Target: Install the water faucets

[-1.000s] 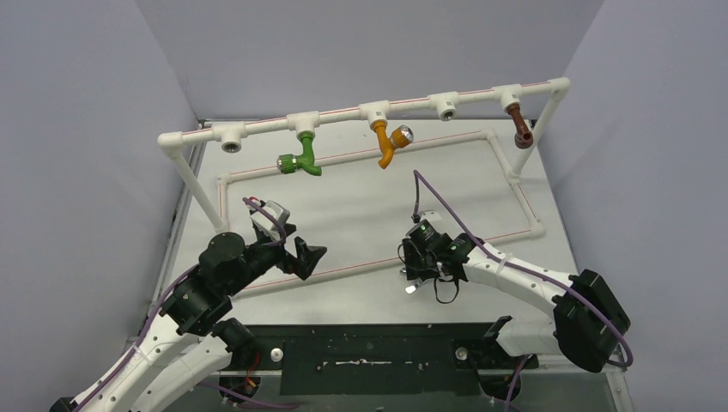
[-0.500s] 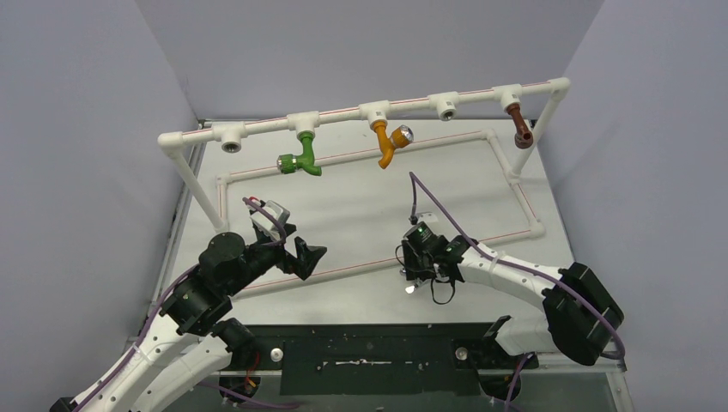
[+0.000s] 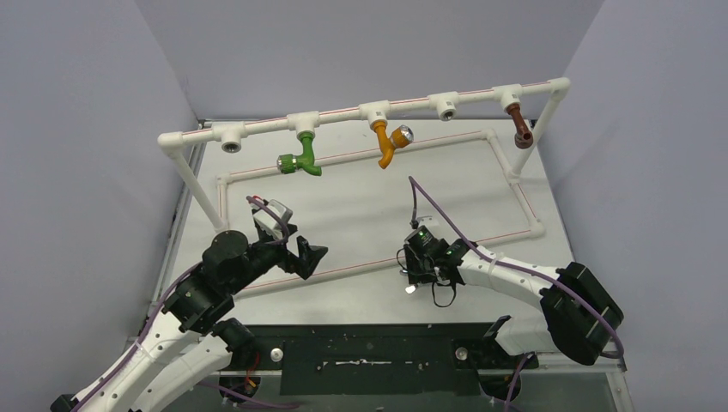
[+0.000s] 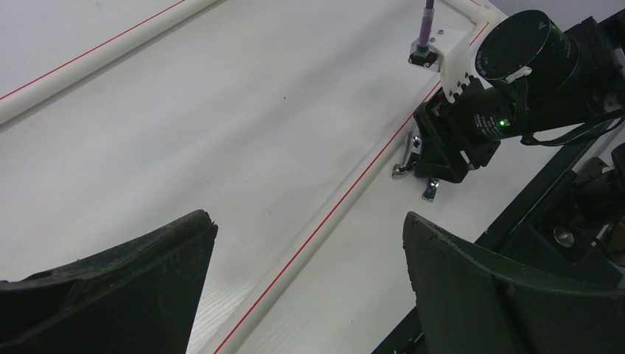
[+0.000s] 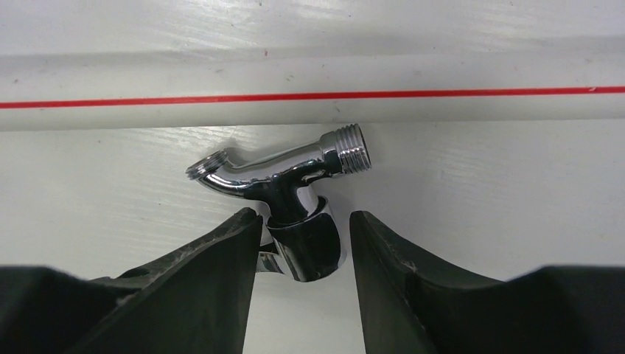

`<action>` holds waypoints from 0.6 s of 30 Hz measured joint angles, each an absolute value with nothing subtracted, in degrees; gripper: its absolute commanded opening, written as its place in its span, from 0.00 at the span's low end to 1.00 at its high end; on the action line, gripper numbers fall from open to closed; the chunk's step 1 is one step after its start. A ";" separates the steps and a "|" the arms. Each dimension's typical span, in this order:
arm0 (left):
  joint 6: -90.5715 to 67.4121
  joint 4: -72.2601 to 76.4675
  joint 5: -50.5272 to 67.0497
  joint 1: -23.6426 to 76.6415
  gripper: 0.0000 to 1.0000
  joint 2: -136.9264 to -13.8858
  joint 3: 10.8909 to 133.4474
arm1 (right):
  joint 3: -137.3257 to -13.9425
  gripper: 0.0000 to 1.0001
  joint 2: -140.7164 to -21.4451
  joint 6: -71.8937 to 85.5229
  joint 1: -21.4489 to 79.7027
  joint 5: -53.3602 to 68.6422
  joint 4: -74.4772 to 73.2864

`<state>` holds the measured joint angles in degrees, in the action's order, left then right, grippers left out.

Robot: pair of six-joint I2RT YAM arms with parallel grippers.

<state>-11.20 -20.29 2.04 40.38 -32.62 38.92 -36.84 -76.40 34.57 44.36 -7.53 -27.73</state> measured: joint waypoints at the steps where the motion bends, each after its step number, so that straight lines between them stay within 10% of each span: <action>1: -11.20 -20.32 2.04 40.38 0.97 -32.69 38.92 | -36.84 0.47 -76.40 34.50 44.36 -7.53 -27.53; 18: -11.22 -20.32 2.22 40.38 0.97 -33.01 38.92 | -36.84 0.20 -76.44 33.52 45.19 -7.22 -25.96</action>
